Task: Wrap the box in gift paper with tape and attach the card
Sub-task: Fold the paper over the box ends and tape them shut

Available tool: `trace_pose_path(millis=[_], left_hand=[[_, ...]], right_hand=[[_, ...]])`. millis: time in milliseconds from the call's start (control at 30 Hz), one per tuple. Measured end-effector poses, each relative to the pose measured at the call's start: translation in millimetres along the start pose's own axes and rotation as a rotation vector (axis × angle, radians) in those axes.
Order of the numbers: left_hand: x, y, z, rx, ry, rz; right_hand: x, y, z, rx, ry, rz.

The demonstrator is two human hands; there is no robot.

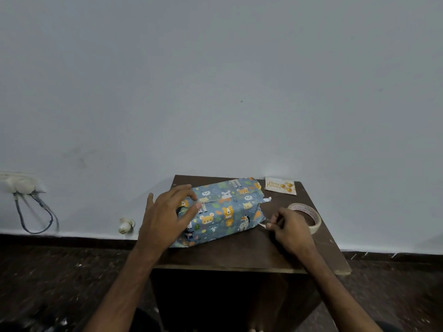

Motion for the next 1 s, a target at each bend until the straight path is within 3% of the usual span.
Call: trace_pose_path(millis=[333, 500, 633, 800, 1000], left_hand=[[3, 4, 7, 0.031, -0.025, 0.127], [-3, 5, 14, 0.081, -0.065, 0.138], [-2, 4, 9, 0.115, -0.08, 0.109], [-3, 5, 5, 0.09, -0.103, 0.113], [-9, 11, 7, 0.006, -0.077, 0.089]], right_hand=[[-5, 18, 14, -0.106, 0.182, -0.303], [-20, 28, 24, -0.121, 0.029, -0.408], [-48, 40, 94, -0.343, -0.069, -0.509], [-18, 40, 205, -0.616, 0.162, -0.32], [28, 32, 242, -0.671, 0.572, 0.001]])
Point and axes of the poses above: each hand's wrist, its own y-axis away from the middle knuckle, its own x-axis out of the palm, z = x × y, the point moved 9 cm from there along -y, towards the middle knuckle, and after that the axes turned 1 degree about -x, right-handed, at the moved point
